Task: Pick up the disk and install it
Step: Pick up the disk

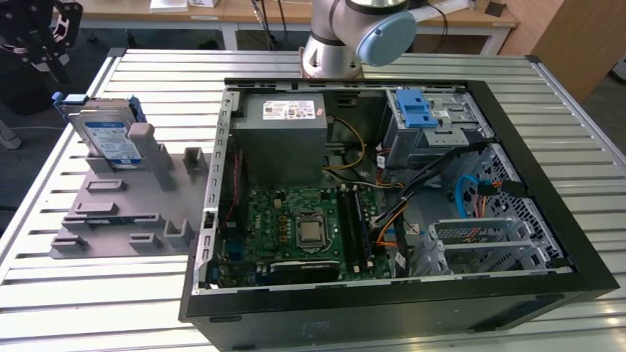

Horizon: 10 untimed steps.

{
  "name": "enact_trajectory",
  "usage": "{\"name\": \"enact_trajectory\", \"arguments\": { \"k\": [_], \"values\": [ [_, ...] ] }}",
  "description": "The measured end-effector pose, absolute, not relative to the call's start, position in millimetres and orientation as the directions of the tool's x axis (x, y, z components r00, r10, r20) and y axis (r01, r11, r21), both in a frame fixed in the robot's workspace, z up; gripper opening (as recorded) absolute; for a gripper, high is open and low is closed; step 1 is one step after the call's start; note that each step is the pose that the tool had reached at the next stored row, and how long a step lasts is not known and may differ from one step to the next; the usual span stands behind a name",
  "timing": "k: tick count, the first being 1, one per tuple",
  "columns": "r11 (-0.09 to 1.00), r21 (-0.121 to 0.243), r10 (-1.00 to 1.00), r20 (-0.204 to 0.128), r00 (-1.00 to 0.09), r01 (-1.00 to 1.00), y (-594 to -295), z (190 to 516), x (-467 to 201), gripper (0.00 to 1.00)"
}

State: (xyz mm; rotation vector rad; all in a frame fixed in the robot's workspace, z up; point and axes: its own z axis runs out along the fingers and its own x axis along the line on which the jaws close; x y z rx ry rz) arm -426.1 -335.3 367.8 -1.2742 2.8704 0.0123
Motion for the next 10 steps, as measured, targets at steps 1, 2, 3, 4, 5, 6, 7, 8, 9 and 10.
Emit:
{"name": "enact_trajectory", "arguments": {
  "k": [1, 2, 3, 4, 5, 6, 7, 8, 9, 10],
  "values": [
    [0.658, 0.007, -0.753, -0.004, -0.658, -0.753, -335.4, 367.8, -426.1, 0.11],
    [0.643, 0.007, -0.766, -0.004, -0.643, -0.766, -335.4, 367.8, -426.1, 0.11],
    [0.629, 0.007, -0.777, -0.004, -0.629, -0.777, -335.4, 367.7, -426.1, 0.11],
    [0.615, 0.007, -0.789, -0.004, -0.615, -0.789, -335.3, 367.7, -426.1, 0.11],
    [0.601, 0.007, -0.799, -0.004, -0.601, -0.799, -335.3, 367.7, -426.1, 0.11],
    [0.586, 0.007, -0.810, -0.004, -0.586, -0.810, -335.4, 367.6, -426.1, 0.11],
    [0.571, 0.007, -0.821, -0.004, -0.571, -0.821, -335.4, 367.6, -426.1, 0.11],
    [0.557, 0.007, -0.831, -0.004, -0.557, -0.831, -335.3, 367.6, -426.1, 0.11],
    [0.541, 0.007, -0.841, -0.004, -0.541, -0.841, -335.3, 367.5, -426.1, 0.11],
    [0.525, 0.007, -0.851, -0.004, -0.525, -0.851, -335.4, 367.5, -426.1, 0.11]
  ]
}}
